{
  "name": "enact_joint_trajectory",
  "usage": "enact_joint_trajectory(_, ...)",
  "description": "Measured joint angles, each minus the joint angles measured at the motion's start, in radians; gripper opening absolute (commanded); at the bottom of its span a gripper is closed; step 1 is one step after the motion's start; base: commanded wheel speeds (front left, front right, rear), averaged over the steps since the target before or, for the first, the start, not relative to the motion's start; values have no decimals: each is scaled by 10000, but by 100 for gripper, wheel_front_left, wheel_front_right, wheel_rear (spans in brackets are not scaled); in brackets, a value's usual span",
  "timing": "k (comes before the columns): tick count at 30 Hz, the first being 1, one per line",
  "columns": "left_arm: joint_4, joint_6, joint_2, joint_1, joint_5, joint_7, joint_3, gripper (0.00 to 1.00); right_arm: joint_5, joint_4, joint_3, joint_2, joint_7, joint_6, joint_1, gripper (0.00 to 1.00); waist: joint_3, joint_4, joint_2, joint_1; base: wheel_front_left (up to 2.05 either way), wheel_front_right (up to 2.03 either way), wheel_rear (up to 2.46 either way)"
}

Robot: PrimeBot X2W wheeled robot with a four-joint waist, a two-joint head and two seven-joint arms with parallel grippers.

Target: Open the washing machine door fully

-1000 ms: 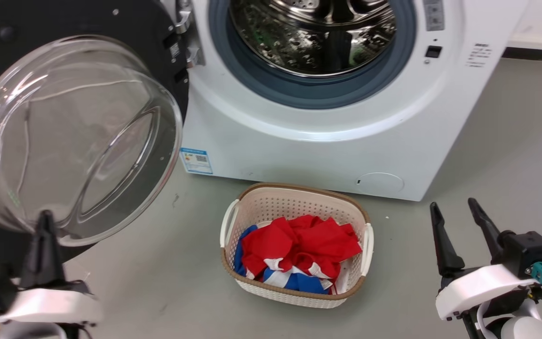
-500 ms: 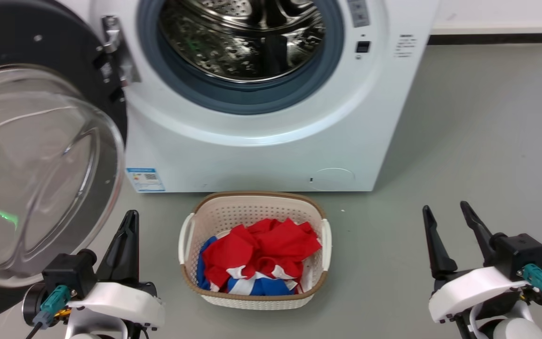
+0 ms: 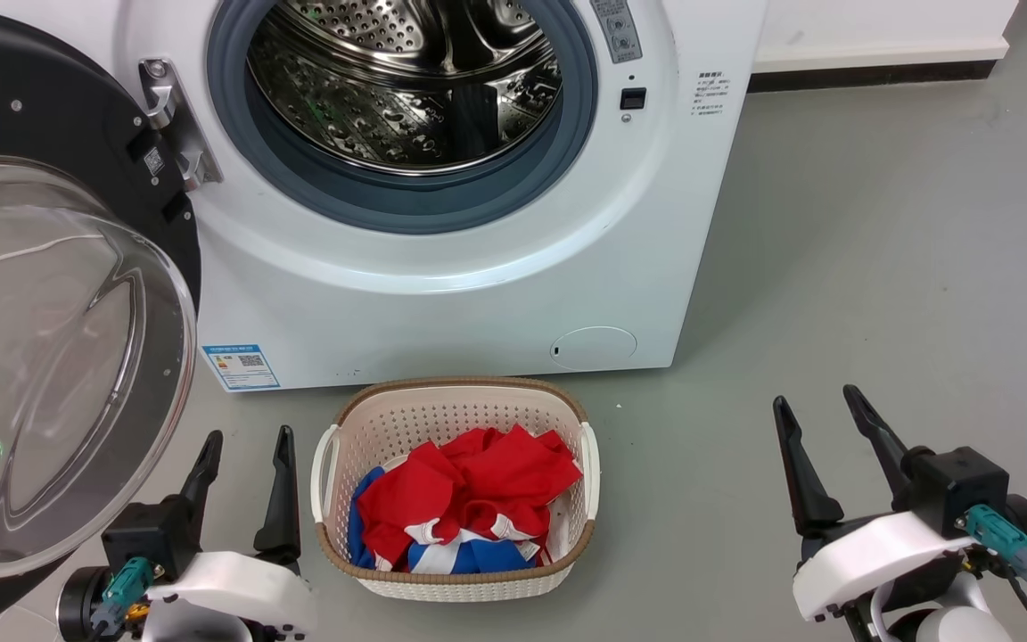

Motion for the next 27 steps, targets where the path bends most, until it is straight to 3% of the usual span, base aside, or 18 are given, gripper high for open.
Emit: enact_joint_trajectory(27, 740, -255, -121, -291, -428, -391, -125, 100, 23, 54, 167, 0, 38, 0, 43, 100, 38, 9, 0, 0, 0, 0, 0)
